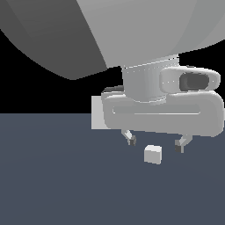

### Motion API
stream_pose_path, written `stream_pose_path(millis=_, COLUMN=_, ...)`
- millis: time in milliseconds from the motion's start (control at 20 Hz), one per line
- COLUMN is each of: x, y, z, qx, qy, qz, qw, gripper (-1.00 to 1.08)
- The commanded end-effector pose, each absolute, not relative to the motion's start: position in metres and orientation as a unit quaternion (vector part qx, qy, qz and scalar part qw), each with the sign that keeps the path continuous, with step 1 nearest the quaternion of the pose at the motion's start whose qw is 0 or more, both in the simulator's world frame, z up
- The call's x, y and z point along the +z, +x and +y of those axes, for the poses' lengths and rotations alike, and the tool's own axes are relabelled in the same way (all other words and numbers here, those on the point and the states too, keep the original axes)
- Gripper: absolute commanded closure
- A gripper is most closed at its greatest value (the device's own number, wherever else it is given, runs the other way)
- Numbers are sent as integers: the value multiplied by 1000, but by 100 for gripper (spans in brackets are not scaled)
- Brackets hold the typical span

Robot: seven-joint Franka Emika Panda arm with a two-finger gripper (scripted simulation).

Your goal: Plug the charger into the wall socket.

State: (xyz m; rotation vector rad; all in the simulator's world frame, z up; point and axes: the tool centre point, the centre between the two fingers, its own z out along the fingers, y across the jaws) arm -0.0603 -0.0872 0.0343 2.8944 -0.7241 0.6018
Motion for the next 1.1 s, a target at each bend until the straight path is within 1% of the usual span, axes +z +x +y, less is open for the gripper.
stream_pose_path(millis=0, x=24, y=-61, z=-87, qx=198, qy=950, qz=-238, qw=49, gripper=-92)
stream_pose_path(millis=350, x=11, y=-60, z=-87, qx=198, qy=950, qz=-238, qw=49, gripper=-92)
stream_pose_path(millis=400, x=11, y=-60, z=-87, qx=198, qy=950, qz=-238, qw=49, gripper=108)
stream_pose_path(millis=1050, x=13, y=-61, z=-89, qx=198, qy=950, qz=-236, qw=49, gripper=108)
